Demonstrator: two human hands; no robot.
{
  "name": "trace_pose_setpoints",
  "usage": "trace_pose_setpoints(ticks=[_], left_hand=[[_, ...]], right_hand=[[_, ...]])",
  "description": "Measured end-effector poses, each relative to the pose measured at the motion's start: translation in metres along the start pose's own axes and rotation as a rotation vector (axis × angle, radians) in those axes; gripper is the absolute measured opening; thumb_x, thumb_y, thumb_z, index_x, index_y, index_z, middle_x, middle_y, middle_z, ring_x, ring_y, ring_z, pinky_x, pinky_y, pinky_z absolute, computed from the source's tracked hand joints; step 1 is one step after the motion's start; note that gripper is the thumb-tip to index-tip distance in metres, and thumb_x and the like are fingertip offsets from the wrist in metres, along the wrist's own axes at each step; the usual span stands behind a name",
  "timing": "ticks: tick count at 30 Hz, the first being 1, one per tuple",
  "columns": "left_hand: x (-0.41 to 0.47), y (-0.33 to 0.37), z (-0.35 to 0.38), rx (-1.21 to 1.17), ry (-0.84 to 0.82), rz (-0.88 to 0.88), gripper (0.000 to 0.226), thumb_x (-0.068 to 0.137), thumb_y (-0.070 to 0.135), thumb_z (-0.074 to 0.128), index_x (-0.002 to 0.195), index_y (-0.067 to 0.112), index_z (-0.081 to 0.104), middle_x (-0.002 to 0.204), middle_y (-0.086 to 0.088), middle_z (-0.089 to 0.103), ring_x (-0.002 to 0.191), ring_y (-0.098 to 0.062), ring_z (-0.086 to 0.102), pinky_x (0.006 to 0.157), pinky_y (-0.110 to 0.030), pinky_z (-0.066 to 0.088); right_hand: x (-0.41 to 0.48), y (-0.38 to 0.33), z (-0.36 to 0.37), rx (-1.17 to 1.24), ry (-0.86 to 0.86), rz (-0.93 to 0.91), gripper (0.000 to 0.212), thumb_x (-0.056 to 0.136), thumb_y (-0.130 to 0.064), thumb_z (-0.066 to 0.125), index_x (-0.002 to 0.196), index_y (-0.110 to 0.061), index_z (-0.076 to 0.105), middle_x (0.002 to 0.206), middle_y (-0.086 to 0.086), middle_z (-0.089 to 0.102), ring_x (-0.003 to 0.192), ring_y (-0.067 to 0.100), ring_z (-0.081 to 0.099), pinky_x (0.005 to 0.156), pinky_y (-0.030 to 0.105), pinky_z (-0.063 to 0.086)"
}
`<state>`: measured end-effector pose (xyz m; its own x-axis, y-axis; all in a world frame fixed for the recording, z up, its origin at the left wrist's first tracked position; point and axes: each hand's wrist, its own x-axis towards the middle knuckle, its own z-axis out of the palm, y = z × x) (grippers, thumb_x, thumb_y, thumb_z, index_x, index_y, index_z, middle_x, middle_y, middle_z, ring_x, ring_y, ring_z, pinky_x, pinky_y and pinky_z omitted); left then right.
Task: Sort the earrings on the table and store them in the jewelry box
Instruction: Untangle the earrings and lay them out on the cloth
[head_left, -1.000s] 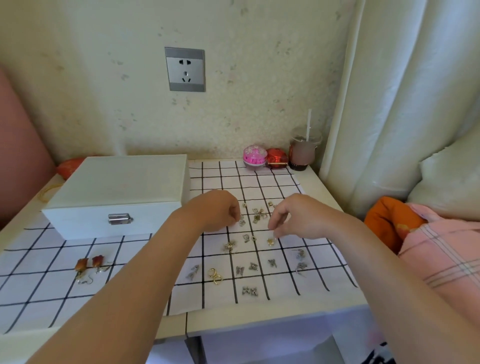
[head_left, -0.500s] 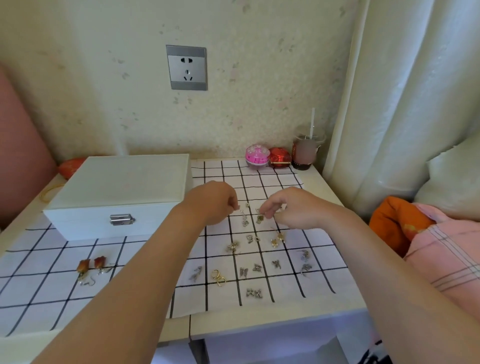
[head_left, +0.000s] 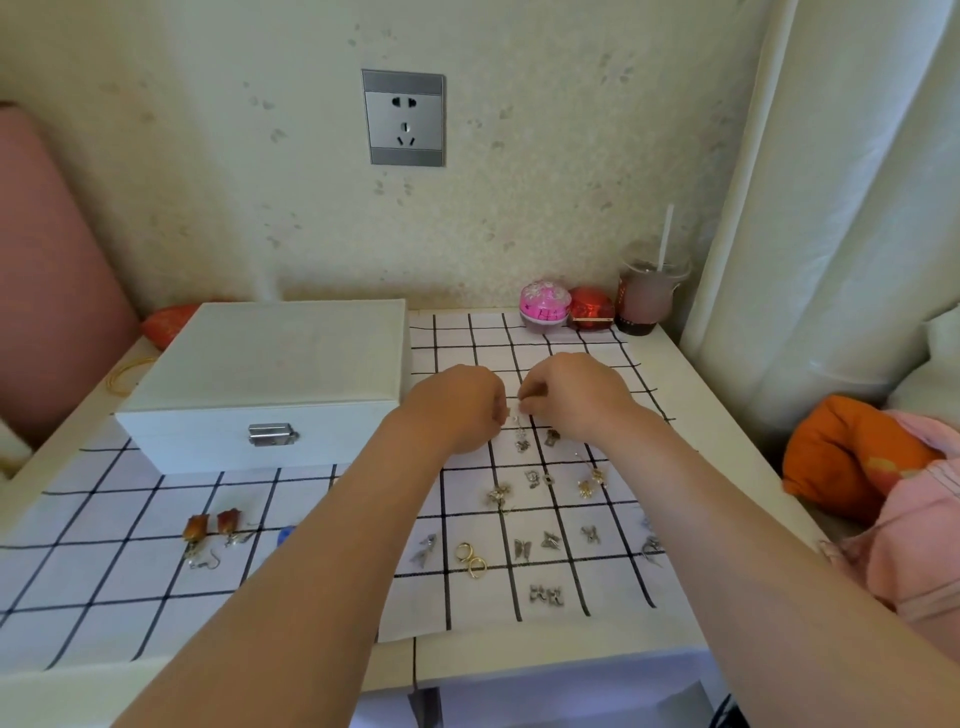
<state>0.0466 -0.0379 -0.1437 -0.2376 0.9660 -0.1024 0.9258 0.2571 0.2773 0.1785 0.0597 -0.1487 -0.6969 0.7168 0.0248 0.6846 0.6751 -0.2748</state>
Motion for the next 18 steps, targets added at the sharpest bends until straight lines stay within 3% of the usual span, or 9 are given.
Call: trace_pose_setpoints(ticks=[7, 12, 16, 18], left_hand=[[0.001, 0.000, 0.000, -0.096, 0.086, 0.032, 0.015, 0.089, 0.021, 0.061, 0.084, 0.035, 0.062, 0.092, 0.013, 0.065, 0.091, -0.013, 0.062, 0.085, -0.039, 0.055], [0.006, 0.010, 0.001, -0.188, 0.170, 0.050, 0.006, 0.090, 0.026, 0.064, 0.089, 0.031, 0.067, 0.094, 0.014, 0.067, 0.091, -0.010, 0.061, 0.083, -0.035, 0.054], [0.018, 0.021, 0.006, -0.252, 0.213, 0.031, 0.005, 0.090, 0.028, 0.064, 0.091, 0.031, 0.068, 0.093, 0.014, 0.068, 0.087, -0.009, 0.062, 0.079, -0.032, 0.053], [0.025, 0.026, 0.010, -0.225, 0.214, 0.026, 0.006, 0.090, 0.028, 0.064, 0.092, 0.032, 0.068, 0.093, 0.014, 0.067, 0.089, -0.009, 0.061, 0.079, -0.032, 0.052]], right_hand=[[-0.005, 0.034, -0.023, 0.241, 0.143, 0.105, 0.019, 0.089, -0.020, 0.069, 0.101, -0.032, 0.076, 0.101, -0.014, 0.072, 0.098, 0.008, 0.065, 0.089, 0.033, 0.053], [-0.018, 0.064, -0.028, 0.316, 0.137, 0.146, 0.019, 0.089, -0.018, 0.070, 0.104, -0.028, 0.076, 0.105, -0.008, 0.073, 0.100, 0.009, 0.065, 0.094, 0.033, 0.053], [-0.024, 0.078, -0.028, 0.328, 0.126, 0.159, 0.014, 0.089, -0.024, 0.071, 0.102, -0.025, 0.078, 0.107, -0.009, 0.074, 0.100, 0.008, 0.066, 0.093, 0.028, 0.051], [-0.026, 0.083, -0.030, 0.356, 0.122, 0.153, 0.013, 0.089, -0.020, 0.072, 0.100, -0.024, 0.078, 0.103, -0.009, 0.074, 0.096, 0.006, 0.065, 0.085, 0.021, 0.049]])
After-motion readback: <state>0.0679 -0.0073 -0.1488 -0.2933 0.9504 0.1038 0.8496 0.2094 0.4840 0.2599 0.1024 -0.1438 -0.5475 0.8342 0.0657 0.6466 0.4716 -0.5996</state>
